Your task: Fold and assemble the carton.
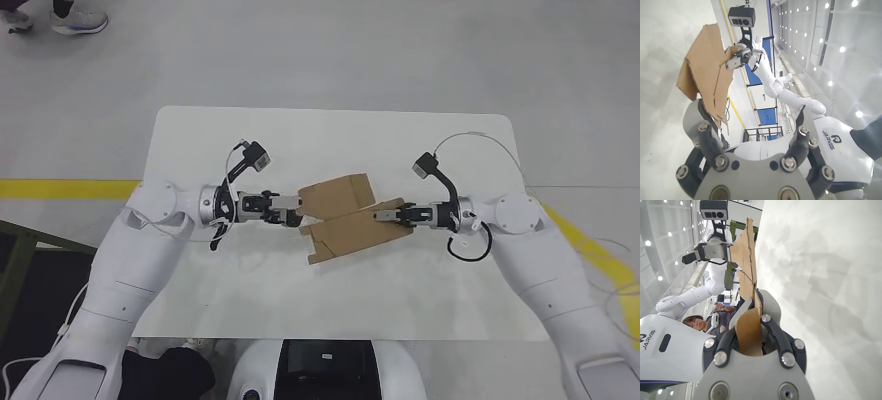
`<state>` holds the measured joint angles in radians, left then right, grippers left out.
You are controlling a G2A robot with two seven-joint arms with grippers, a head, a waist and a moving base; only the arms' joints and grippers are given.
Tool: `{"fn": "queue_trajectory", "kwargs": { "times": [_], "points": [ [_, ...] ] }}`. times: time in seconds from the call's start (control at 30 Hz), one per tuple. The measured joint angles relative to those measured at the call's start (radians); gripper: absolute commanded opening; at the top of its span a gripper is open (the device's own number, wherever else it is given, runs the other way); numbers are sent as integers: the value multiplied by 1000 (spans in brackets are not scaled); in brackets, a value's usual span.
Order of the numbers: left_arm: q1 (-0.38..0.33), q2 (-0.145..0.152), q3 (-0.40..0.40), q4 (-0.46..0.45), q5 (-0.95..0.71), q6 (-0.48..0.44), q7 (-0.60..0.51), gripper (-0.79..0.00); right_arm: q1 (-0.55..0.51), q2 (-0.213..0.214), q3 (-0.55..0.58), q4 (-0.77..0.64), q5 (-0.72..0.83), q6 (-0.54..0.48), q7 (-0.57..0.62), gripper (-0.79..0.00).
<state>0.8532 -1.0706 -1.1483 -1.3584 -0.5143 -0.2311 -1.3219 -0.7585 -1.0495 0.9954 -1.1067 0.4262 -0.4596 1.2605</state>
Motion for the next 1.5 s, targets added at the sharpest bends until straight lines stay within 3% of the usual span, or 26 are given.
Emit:
{"fn": "queue_trajectory", "kwargs": {
  "times": [0.33, 1.5],
  "points": [
    [10, 4, -9, -29, -7, 4, 3, 0, 4, -5, -9, 1, -22, 5, -12, -785],
    [-39, -11, 53, 79, 21, 24, 50, 0, -27, -4, 8, -112, -59, 26, -18, -785]
  ]
}}
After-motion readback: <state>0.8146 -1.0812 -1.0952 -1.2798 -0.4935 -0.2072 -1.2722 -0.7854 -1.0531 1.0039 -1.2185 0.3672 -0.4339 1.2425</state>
